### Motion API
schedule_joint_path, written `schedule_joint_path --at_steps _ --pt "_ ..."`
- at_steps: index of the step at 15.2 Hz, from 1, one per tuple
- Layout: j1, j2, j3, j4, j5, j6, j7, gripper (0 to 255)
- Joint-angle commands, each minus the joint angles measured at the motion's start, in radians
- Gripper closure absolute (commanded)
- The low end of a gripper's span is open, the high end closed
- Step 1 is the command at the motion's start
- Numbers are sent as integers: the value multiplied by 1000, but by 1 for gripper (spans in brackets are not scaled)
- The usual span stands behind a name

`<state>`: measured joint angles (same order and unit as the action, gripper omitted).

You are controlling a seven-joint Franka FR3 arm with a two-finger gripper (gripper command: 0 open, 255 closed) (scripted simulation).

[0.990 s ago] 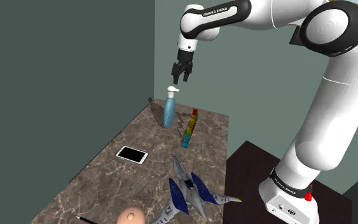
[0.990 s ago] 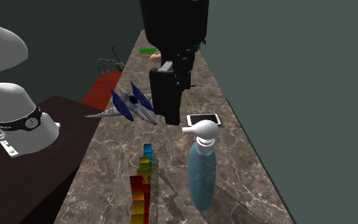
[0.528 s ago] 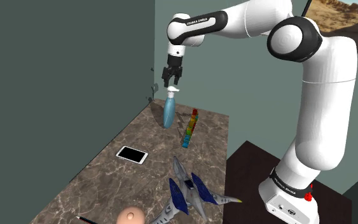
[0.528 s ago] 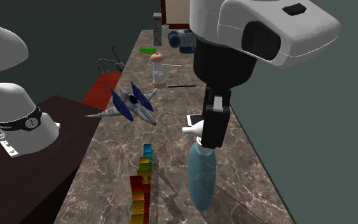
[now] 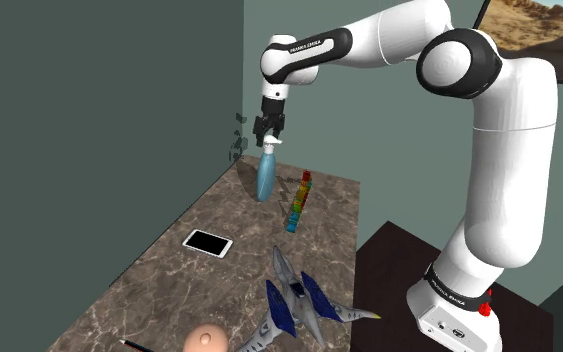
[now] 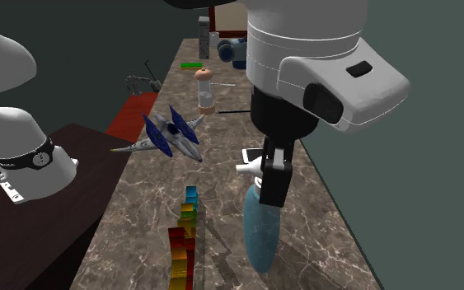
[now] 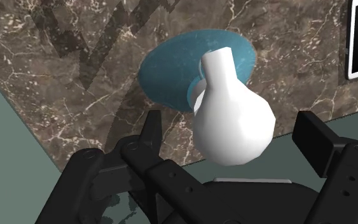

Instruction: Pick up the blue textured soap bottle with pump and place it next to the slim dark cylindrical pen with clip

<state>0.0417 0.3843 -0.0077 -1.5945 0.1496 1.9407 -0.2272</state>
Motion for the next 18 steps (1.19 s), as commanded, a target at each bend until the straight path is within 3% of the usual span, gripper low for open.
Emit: schedule_joint_path --at_steps 1,5,6,18 --pt "0 0 0 -2 0 2 0 0" --pt "0 0 0 -2 0 2 0 0" --pt "0 0 0 -2 0 2 0 255" --pt "0 -10 0 24 -2 -33 5 255"
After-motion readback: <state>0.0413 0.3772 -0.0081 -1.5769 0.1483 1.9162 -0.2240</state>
